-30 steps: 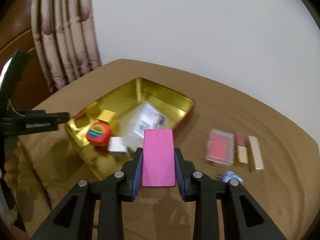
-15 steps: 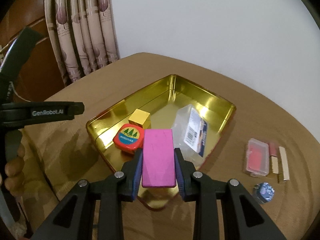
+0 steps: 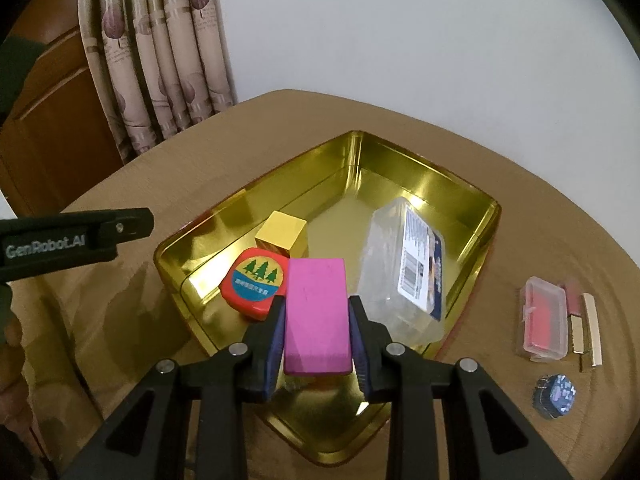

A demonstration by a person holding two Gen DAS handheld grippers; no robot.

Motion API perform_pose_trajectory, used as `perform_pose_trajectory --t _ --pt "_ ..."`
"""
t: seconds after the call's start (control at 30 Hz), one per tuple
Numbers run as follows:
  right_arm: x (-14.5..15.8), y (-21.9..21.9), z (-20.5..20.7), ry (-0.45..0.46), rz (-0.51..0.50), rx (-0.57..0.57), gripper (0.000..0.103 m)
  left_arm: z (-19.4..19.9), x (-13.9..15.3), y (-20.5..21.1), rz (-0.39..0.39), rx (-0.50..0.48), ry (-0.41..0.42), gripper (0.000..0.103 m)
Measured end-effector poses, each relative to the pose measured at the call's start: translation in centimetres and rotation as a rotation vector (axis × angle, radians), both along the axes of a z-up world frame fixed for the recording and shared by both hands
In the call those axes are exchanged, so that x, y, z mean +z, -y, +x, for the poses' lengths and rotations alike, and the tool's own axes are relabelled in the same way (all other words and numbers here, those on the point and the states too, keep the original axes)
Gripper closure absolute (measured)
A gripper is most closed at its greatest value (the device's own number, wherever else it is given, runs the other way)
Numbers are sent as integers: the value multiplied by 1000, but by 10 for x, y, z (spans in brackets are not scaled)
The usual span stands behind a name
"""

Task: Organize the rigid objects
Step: 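Carry the pink block into the tin and open the right tool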

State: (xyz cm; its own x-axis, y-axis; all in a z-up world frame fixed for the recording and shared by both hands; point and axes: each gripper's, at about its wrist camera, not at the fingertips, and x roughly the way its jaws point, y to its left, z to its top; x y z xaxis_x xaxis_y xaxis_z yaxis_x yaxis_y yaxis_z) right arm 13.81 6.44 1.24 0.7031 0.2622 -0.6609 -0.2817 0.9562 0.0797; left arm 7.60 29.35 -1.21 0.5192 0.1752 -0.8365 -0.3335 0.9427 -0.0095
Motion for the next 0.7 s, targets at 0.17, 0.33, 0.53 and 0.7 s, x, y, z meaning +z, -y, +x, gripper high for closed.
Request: perform_pose_trajectory --t 0.17,0.33,0.53,0.7 --pt "-5 -2 6 -11 -4 -1 73 -1 -2 1 3 -3 0 28" --pt "-9 -3 9 -19 -6 -2 72 0 -2 0 0 -1 -5 28" --pt "-6 -4 8 -13 -15 -14 70 0 -3 0 -4 -3 -13 28" --pt "-1 3 3 -10 10 -26 68 -1 -3 0 2 -11 -10 28"
